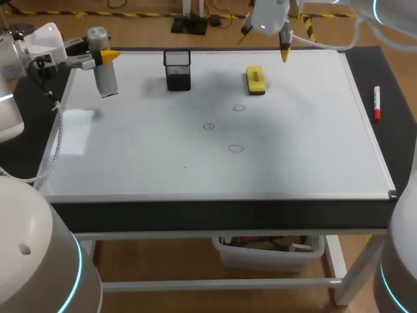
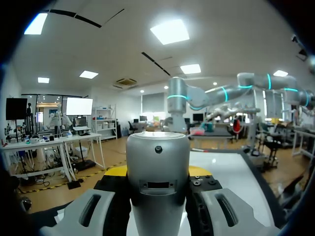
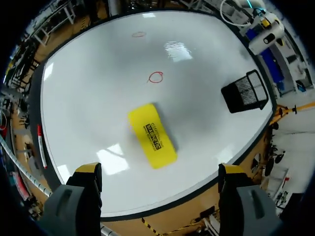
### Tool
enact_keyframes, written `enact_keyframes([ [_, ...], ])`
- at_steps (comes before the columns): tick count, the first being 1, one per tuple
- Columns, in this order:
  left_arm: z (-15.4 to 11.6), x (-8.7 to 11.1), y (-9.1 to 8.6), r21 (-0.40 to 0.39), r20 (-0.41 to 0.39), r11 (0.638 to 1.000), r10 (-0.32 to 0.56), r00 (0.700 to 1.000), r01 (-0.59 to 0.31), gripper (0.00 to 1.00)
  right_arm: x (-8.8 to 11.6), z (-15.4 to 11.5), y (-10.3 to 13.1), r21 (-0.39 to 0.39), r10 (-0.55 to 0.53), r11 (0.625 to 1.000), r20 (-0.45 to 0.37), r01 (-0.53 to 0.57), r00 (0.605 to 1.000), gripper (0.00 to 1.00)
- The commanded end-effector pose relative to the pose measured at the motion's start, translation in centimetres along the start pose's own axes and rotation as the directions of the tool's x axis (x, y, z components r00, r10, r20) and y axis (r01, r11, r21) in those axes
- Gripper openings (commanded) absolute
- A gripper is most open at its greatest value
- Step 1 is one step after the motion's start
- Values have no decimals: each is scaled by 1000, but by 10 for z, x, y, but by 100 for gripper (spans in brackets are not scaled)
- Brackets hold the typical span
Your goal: Pick up the inspection probe, press it on each red-marked spot on the whiteboard one by one, put down the probe, pick up the eraser, and wipe off all the red marks.
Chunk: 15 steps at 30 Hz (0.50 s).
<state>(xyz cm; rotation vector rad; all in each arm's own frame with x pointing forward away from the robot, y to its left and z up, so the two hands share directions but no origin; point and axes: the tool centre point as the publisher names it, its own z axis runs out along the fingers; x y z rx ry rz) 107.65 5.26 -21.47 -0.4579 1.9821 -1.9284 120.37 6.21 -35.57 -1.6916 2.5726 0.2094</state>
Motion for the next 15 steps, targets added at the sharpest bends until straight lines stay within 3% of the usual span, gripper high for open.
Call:
enact_keyframes([
  [1, 0, 0, 0, 4, 0, 1000, 2, 1000, -2, 0, 0, 6, 1, -16, -106, 994, -41, 105, 994, 100],
  [15, 0, 0, 0, 4, 0, 1000, 2, 1000, -2, 0, -5, 33, 12, -39, -211, 977, -28, 210, 977, 100],
])
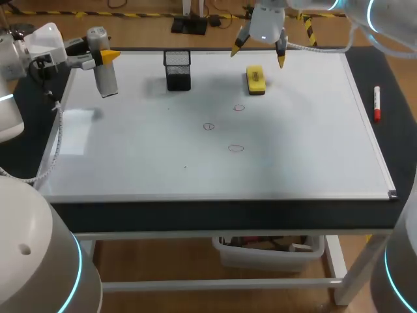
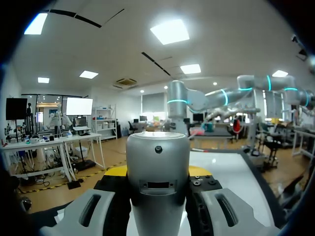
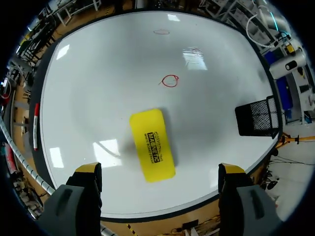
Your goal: Pick up the inspection probe, press it on each red-marked spot on the whiteboard one by one, put down the probe, pick up the eraser, and wipe off all the red marks.
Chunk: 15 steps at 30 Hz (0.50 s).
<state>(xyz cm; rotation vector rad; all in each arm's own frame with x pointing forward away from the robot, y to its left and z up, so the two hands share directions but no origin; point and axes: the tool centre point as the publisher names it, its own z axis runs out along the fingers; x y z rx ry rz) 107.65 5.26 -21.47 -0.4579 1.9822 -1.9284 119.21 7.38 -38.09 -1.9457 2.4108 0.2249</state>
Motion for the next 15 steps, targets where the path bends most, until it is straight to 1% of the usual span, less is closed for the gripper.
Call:
enact_keyframes([
  [1, 0, 0, 0, 4, 0, 1000, 2, 1000, -2, 0, -2, 8, -1, -9, -25, 1000, -17, 25, 1000, 100],
  [8, 0, 0, 0, 4, 0, 1000, 2, 1000, -2, 0, -5, 19, 5, -19, -82, 997, -77, 81, 994, 100],
  [15, 0, 0, 0, 4, 0, 1000, 2, 1000, -2, 0, -3, 29, 14, -37, -106, 994, -98, 103, 989, 100],
])
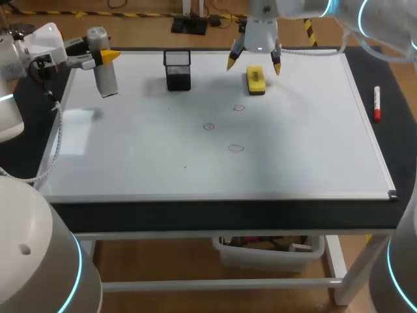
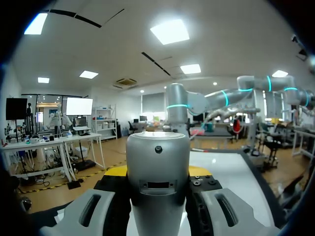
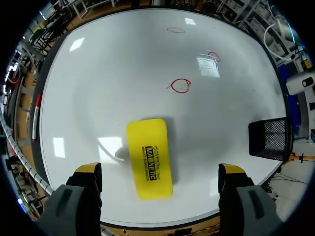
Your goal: Pick up the inspection probe, press it on each red-marked spot on the whiteboard one by one, put down the probe, pick up the eraser, and wipe off all the red marks.
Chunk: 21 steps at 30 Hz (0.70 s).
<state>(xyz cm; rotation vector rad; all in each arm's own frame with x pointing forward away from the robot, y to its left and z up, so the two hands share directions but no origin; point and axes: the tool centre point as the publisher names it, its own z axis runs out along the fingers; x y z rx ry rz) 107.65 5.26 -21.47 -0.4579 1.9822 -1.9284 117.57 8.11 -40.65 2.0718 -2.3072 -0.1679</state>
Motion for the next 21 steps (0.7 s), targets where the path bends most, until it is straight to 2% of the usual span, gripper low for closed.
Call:
enact_keyframes([
  [1, 0, 0, 0, 4, 0, 1000, 2, 1000, -2, 0, -2, 3, -1, -12, -3, 1000, -19, 3, 1000, 100],
  [21, 0, 0, 0, 4, 0, 1000, 2, 1000, -2, 0, 14, 19, 2, -10, -2, 1000, -46, 1, 999, 100],
])
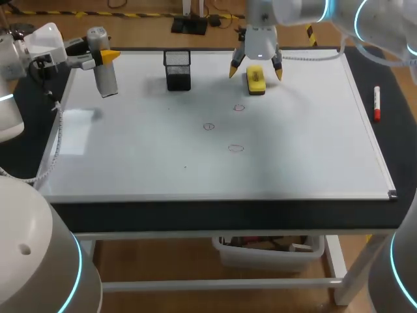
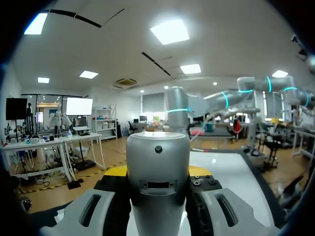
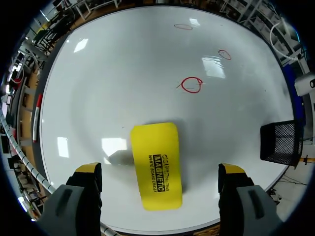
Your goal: Pick up the inspection probe, press it on each red-marked spot on the whiteboard one by one, put down the probe, pick up the eraser, and wipe off all the red marks.
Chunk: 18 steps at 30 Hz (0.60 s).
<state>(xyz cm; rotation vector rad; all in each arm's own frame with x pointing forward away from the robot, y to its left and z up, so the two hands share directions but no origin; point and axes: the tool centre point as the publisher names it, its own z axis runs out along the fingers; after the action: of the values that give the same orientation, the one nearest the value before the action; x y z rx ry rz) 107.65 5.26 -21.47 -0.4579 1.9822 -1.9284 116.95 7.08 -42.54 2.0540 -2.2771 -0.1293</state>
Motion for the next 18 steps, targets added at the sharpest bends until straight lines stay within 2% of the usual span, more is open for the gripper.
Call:
enact_keyframes([
  [1, 0, 0, 0, 4, 0, 1000, 2, 1000, -2, 0, 2, 0, -1, -4, 2, 1000, -3, -2, 1000, 87],
  [3, 0, 0, 0, 4, 0, 1000, 2, 1000, -2, 0, 2, 0, 0, -7, 2, 1000, -3, -2, 1000, 54],
  [4, 0, 0, 0, 4, 0, 1000, 2, 1000, -2, 0, 2, 0, 0, -7, 2, 1000, -3, -2, 1000, 43],
  [5, 0, 0, 0, 4, 0, 1000, 2, 1000, -2, 0, 3, 0, 0, -8, 2, 1000, -5, -2, 1000, 37],
  [8, 0, 0, 0, 4, 0, 1000, 2, 1000, -2, 0, 4, 1, 1, -8, 6, 1000, -14, -6, 1000, 0],
  [18, 0, 0, 0, 4, 0, 1000, 2, 1000, -2, 0, 10, -25, 12, 25, 17, 1000, -17, -17, 1000, 0],
])
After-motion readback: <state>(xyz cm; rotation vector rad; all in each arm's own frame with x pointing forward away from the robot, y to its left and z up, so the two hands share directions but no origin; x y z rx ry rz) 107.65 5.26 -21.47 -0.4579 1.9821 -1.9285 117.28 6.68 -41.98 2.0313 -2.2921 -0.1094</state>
